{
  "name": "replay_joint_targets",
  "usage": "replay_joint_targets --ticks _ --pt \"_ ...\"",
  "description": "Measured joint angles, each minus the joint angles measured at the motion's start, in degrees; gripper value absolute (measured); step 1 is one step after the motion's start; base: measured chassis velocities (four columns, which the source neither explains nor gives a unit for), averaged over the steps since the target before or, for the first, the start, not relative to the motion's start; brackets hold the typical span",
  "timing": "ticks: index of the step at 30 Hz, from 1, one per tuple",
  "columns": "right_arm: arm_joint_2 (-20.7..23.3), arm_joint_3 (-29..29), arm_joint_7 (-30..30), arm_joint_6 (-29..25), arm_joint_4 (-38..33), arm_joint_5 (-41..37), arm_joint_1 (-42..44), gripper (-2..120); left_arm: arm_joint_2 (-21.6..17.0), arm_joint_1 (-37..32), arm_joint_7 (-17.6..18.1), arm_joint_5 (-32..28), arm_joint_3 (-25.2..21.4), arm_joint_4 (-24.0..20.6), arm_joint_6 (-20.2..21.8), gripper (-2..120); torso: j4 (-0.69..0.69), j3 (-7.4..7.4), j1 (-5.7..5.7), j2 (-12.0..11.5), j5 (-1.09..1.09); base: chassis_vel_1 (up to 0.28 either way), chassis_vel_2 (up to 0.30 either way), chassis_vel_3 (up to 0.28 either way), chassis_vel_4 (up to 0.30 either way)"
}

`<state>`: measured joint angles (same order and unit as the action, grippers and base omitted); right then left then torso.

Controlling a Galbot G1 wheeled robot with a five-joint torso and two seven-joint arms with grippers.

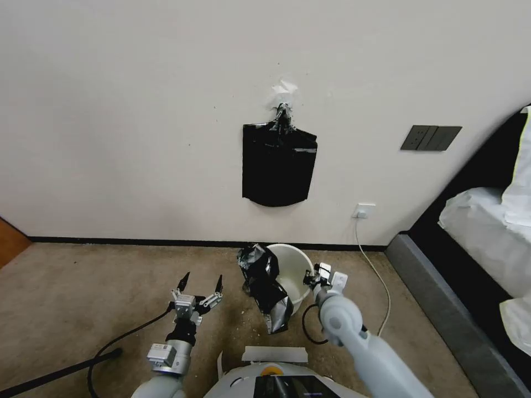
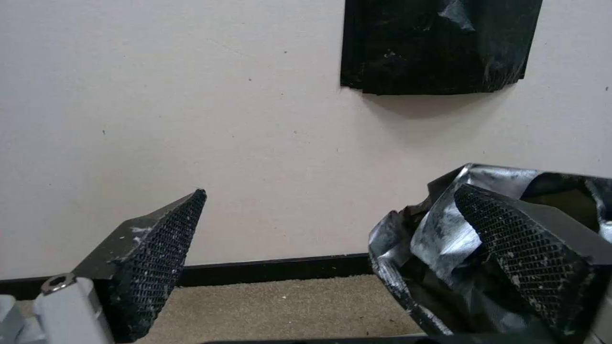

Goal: Place a trash bag onto the trash bin.

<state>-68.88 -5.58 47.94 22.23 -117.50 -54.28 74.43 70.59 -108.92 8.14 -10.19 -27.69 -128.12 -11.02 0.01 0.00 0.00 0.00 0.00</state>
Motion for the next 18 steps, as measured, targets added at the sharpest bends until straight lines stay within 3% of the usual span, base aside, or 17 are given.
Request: replay_joint_targets --ticks 10,16,18 --pt "-2.1 0.8 -0.8 -2.1 1.6 1.3 0.9 3 -0.1 0.0 0.1 -0.2 0.3 0.0 0.4 100 0.00 0.00 0.00 0.0 0.00 0.000 0.000 0.000 0.000" --pt "-1.2 0.7 -0.8 -1.6 1.1 1.5 1.5 22 0.2 -0.2 0.1 -0.2 0.7 0.0 0.4 100 -0.01 0.00 0.00 0.0 0.01 0.000 0.000 0.000 0.000" --pt "-0.1 0.4 -1.2 -0.9 0.1 2.6 2.1 34 0.6 -0.3 0.1 -0.1 1.2 -0.1 0.4 100 -0.01 0.00 0.00 0.0 0.01 0.000 0.000 0.000 0.000"
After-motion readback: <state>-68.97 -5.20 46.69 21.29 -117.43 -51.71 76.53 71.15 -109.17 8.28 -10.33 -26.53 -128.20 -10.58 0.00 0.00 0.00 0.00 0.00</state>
